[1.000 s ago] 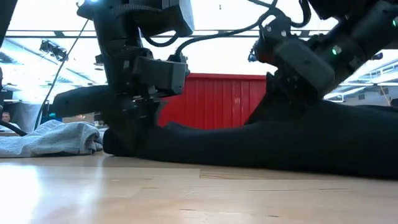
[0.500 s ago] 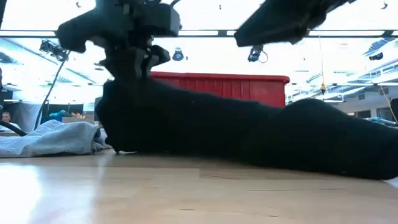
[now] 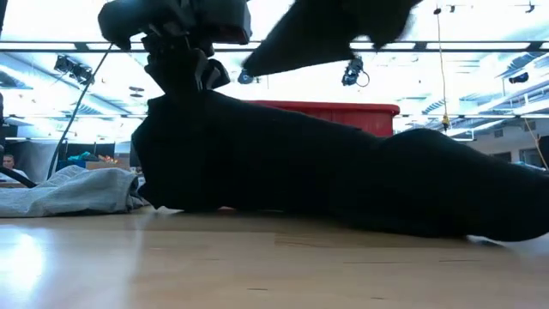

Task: Fold Laundry from Bin
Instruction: Fold the black shirt

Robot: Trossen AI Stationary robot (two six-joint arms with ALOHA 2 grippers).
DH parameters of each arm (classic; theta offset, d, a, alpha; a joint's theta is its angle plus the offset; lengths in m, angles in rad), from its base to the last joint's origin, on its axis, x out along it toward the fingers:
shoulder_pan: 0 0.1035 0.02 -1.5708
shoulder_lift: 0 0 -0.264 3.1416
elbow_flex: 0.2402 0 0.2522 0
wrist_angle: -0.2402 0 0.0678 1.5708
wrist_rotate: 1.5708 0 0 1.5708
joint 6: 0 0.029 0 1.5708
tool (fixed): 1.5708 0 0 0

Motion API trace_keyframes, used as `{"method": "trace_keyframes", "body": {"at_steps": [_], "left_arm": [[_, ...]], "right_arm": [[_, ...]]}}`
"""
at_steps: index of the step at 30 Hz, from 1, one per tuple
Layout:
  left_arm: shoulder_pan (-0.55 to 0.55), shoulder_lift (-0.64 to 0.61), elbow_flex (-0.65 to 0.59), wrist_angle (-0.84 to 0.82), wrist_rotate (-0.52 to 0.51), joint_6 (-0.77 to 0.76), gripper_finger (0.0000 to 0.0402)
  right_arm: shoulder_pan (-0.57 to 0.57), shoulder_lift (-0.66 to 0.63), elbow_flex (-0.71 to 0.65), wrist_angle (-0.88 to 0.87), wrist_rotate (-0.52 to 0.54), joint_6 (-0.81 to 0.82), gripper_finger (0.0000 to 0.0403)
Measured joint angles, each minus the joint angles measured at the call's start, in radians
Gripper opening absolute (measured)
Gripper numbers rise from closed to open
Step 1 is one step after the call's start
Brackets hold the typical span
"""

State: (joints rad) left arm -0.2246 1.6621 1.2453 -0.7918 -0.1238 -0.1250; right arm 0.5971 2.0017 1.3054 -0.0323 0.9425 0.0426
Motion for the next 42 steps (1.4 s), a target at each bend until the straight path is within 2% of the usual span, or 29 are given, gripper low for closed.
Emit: {"method": "trace_keyframes", "body": {"at_steps": [3,6,9,12,18,22,24,27,37,39,42], "left_arm": [[-0.003,-0.008,0.000,0.007,0.000,-0.029,0.0036],[-0.009,-0.011,0.000,0.012,-0.002,-0.051,0.0036],[-0.015,-0.015,0.000,0.016,-0.001,-0.082,0.0036],[-0.021,-0.018,0.000,0.023,-0.001,-0.122,0.0036],[-0.040,-0.034,0.000,0.038,-0.002,-0.184,0.0036],[-0.074,-0.065,0.000,0.033,-0.005,-0.227,0.0036],[-0.097,-0.083,0.000,0.045,-0.008,-0.242,0.0036],[-0.127,-0.103,0.000,0.071,-0.039,-0.250,0.0036],[-0.173,-0.078,-0.008,0.109,-0.052,-0.250,0.0037],[-0.186,-0.078,-0.008,0.120,-0.056,-0.250,0.0038],[-0.215,-0.073,-0.008,0.132,-0.056,-0.249,0.0049]], "right_arm": [[-0.017,0.012,0.031,-0.050,-0.028,0.089,0.0286],[-0.024,0.014,0.034,-0.104,0.005,0.210,0.0327],[-0.018,0.028,0.034,-0.099,0.042,0.249,0.0344],[-0.010,0.065,0.034,-0.096,0.075,0.279,0.0341],[-0.008,0.142,0.033,-0.127,0.109,0.348,0.0316],[0.009,0.131,0.033,-0.376,0.164,0.577,0.0293],[0.012,0.123,0.033,-0.511,0.136,0.711,0.0281],[-0.007,0.123,0.032,-0.638,0.030,0.845,0.0266],[-0.063,0.124,0.032,-0.589,0.029,0.845,0.0201],[-0.066,0.119,0.032,-0.602,0.065,0.845,0.0174],[-0.063,0.098,0.032,-0.634,0.096,0.840,0.0107]]}}
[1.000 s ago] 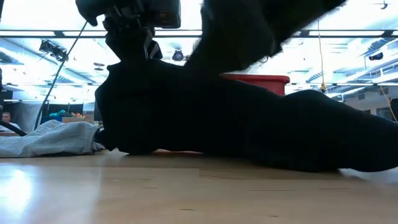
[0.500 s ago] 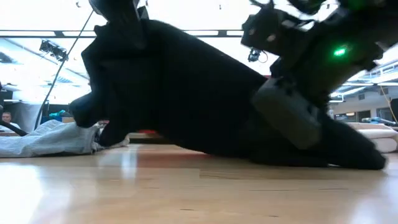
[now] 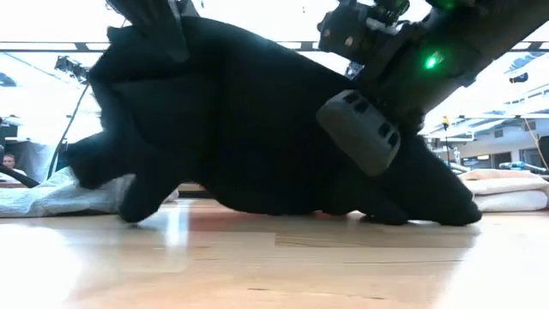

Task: Fold Laundry from Bin
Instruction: Fold the black shirt

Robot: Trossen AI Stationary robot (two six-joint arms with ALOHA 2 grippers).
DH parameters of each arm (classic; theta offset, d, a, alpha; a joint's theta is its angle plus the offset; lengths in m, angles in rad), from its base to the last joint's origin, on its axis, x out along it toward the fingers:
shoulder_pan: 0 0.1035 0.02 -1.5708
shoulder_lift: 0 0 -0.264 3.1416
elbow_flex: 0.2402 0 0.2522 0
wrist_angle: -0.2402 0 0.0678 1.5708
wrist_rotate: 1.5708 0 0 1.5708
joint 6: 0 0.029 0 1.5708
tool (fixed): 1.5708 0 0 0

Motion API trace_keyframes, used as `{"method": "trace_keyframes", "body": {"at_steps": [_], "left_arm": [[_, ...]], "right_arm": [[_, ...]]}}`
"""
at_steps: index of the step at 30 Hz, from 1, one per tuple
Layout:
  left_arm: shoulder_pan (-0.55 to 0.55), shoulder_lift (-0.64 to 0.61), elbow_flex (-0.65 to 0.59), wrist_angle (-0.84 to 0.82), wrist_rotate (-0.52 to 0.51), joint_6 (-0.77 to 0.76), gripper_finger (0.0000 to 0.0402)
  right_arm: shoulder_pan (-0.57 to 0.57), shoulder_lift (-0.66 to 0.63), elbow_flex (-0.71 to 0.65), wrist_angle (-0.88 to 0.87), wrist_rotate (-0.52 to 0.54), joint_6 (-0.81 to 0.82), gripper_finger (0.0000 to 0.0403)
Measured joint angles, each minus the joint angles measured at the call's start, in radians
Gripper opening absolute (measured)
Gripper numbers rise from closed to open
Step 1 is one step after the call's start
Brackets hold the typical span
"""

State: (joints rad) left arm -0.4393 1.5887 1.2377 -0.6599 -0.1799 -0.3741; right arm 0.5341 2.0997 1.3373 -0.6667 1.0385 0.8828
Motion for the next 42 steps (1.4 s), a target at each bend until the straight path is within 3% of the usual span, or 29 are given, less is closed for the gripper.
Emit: {"method": "trace_keyframes", "body": {"at_steps": [3,7,15,23,30,34,39,42], "left_arm": [[-0.037,0.004,0.000,-0.006,-0.025,-0.002,0.0076],[-0.082,0.022,-0.001,-0.016,-0.106,-0.029,0.0134],[-0.111,0.028,0.000,0.069,-0.088,-0.179,0.0235],[-0.148,0.036,0.000,0.148,-0.133,-0.240,0.0247],[-0.154,0.036,0.000,0.176,-0.168,-0.237,0.0233],[-0.155,0.036,0.000,0.122,-0.201,-0.224,0.0219],[-0.194,0.036,0.000,-0.016,-0.380,-0.281,0.0194],[-0.249,0.036,0.000,-0.064,-0.483,-0.325,0.0183]], "right_arm": [[0.008,-0.018,0.000,-0.016,-0.017,-0.063,0.0043],[0.012,-0.028,0.003,-0.004,-0.093,-0.124,0.0043],[-0.018,-0.035,0.091,-0.117,-0.305,-0.133,0.0043],[-0.082,-0.035,0.196,-0.229,-0.386,-0.074,0.0043],[-0.111,-0.035,0.307,-0.345,-0.388,-0.190,0.0046],[-0.099,-0.035,0.403,-0.482,-0.283,-0.269,0.0047],[-0.043,-0.035,0.473,-0.615,0.019,-0.269,0.0048],[-0.010,-0.039,0.477,-0.642,0.140,-0.238,0.0049]]}}
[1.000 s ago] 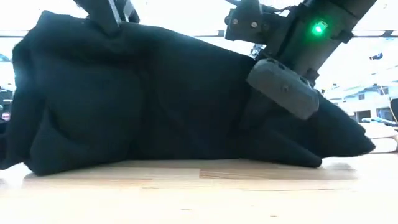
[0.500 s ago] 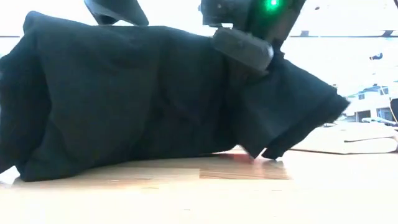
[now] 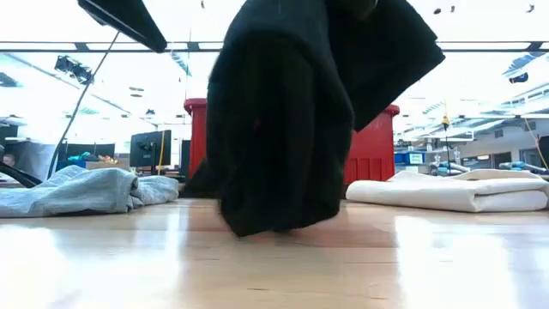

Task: Fold Laundry from Bin
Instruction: Fold the black shirt

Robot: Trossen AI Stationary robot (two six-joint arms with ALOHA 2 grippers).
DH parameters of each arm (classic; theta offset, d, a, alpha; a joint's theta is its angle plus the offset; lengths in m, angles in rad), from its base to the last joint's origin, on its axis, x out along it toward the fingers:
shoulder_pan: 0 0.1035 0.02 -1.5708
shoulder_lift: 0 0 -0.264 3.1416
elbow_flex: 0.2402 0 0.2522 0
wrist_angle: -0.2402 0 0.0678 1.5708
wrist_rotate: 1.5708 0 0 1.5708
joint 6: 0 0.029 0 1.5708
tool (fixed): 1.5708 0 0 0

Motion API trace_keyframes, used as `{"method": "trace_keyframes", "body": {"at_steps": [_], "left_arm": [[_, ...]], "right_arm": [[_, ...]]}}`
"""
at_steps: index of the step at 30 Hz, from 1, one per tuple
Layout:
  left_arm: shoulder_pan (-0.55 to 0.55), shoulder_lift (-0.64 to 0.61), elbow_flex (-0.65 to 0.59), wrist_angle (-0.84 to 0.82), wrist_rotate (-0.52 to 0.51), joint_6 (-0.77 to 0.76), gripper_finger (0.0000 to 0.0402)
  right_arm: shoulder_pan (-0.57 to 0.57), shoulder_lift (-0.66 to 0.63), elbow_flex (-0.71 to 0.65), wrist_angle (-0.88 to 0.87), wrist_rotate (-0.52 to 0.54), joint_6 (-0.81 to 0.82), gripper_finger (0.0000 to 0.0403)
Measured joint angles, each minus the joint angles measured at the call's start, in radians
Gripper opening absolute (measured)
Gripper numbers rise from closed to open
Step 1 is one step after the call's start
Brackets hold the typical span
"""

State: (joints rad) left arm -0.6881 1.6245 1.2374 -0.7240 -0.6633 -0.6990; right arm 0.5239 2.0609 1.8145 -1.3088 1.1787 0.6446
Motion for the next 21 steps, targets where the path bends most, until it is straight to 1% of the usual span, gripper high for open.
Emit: {"method": "trace_keyframes", "body": {"at_steps": [4,8,10,13,16,21], "left_arm": [[-0.060,0.000,-0.017,-0.012,-0.110,-0.071,0.0181],[-0.135,0.000,-0.074,0.003,-0.243,-0.110,0.0181],[-0.164,0.000,-0.108,0.013,-0.291,-0.145,0.0181],[-0.177,0.000,-0.144,0.017,-0.319,-0.192,0.0181],[-0.163,0.000,-0.159,0.018,-0.330,-0.190,0.0181],[-0.092,0.000,-0.165,0.030,-0.331,-0.144,0.0181]], "right_arm": [[0.022,-0.034,0.000,-0.053,0.042,0.110,0.0049],[0.060,-0.083,-0.041,-0.127,0.171,0.200,0.0049],[0.082,-0.119,-0.084,-0.145,0.205,0.244,0.0049],[0.107,-0.177,-0.172,-0.146,0.217,0.247,0.0048],[0.115,-0.225,-0.283,-0.152,0.247,0.219,0.0048],[0.059,-0.376,-0.478,-0.165,0.281,0.250,0.0048]]}}
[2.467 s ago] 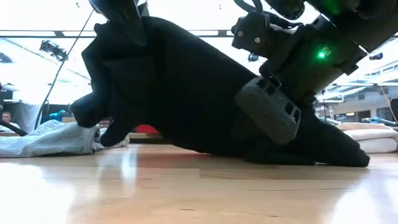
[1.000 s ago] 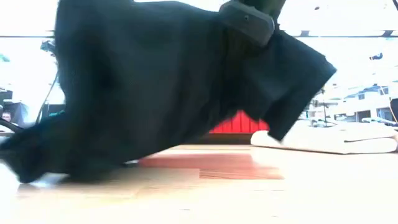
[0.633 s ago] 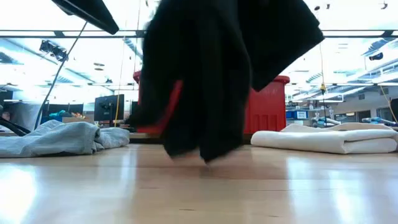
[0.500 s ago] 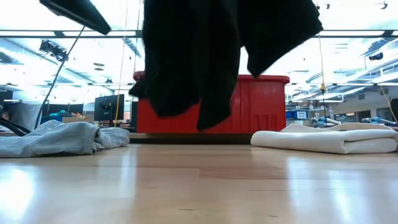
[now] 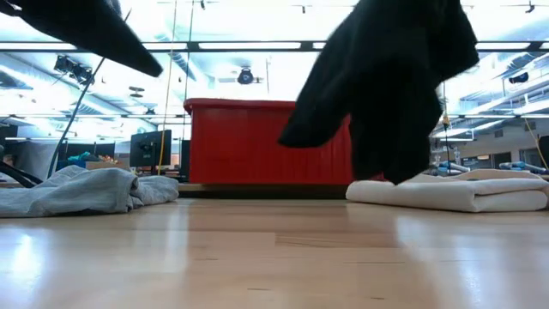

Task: Fold Laundry from Bin
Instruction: Fold the black shirt

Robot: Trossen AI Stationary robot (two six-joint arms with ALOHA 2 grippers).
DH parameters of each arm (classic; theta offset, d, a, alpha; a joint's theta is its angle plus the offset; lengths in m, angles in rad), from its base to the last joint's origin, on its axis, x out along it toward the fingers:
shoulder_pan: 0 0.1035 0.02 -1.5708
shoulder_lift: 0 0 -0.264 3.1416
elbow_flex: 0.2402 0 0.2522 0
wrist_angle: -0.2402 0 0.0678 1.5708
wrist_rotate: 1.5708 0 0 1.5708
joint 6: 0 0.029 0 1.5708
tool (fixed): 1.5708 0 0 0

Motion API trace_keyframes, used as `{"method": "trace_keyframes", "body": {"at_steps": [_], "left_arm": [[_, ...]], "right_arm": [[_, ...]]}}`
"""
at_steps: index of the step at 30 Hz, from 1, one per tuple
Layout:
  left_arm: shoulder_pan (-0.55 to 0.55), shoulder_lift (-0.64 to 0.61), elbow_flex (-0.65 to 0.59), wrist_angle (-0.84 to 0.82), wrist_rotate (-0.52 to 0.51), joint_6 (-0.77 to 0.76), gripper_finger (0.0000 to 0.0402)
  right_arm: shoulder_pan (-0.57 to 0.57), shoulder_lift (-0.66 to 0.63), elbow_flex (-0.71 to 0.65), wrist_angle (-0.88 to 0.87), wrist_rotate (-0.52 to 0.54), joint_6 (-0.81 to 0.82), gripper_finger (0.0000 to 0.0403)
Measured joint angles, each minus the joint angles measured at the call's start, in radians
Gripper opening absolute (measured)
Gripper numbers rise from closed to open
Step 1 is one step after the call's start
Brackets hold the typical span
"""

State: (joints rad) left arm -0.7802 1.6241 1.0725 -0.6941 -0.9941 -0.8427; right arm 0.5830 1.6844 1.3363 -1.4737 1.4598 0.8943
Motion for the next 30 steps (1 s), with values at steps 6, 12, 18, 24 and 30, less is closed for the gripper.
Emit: {"method": "trace_keyframes", "body": {"at_steps": [6,12,18,24,30], "left_arm": [[0.052,0.000,0.000,0.110,0.001,0.159,0.0181],[0.085,-0.002,0.000,0.209,0.002,0.298,0.0181],[0.094,-0.002,0.000,0.231,0.002,0.305,0.0181],[0.082,-0.003,0.001,0.297,-0.008,0.356,0.0181],[0.062,-0.008,0.034,0.296,-0.007,0.386,0.0181]], "right_arm": [[-0.068,-0.166,-0.187,0.000,0.118,-0.142,0.0049],[-0.148,-0.178,-0.223,0.141,0.114,-0.439,0.0049],[-0.153,-0.041,-0.224,0.514,0.005,-0.822,0.0050],[-0.150,0.081,-0.223,0.900,-0.179,-1.104,0.0051],[-0.138,0.090,-0.223,1.317,-0.284,-1.310,0.0051]]}}
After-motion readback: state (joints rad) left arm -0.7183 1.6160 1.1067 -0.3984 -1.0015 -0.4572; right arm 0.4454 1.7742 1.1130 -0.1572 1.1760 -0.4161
